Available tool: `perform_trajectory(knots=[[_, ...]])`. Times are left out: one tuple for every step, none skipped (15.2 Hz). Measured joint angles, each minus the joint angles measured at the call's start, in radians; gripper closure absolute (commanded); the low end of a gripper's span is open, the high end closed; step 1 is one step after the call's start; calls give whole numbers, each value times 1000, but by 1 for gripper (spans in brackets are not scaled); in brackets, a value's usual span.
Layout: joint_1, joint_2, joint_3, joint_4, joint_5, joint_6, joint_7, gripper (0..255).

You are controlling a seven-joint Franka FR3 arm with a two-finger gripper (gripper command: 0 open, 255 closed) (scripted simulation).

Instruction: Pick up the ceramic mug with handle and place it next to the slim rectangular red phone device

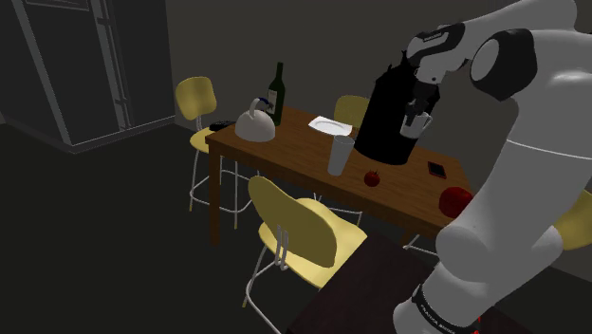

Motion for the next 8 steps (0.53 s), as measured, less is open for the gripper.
perform_trajectory(knots=[[-16,4,-9,9,4,-7,-25,255],[-36,24,-19,26,15,-16,-50,255],[-57,43,-27,51,29,-16,-81,255],[-76,56,-36,63,37,-13,-107,255],[-92,66,-42,75,45,-13,-131,255],[-114,95,-47,115,62,-30,-157,255],[-127,104,-51,129,68,-38,-173,255],[-154,133,-57,172,84,-63,-201,255]])
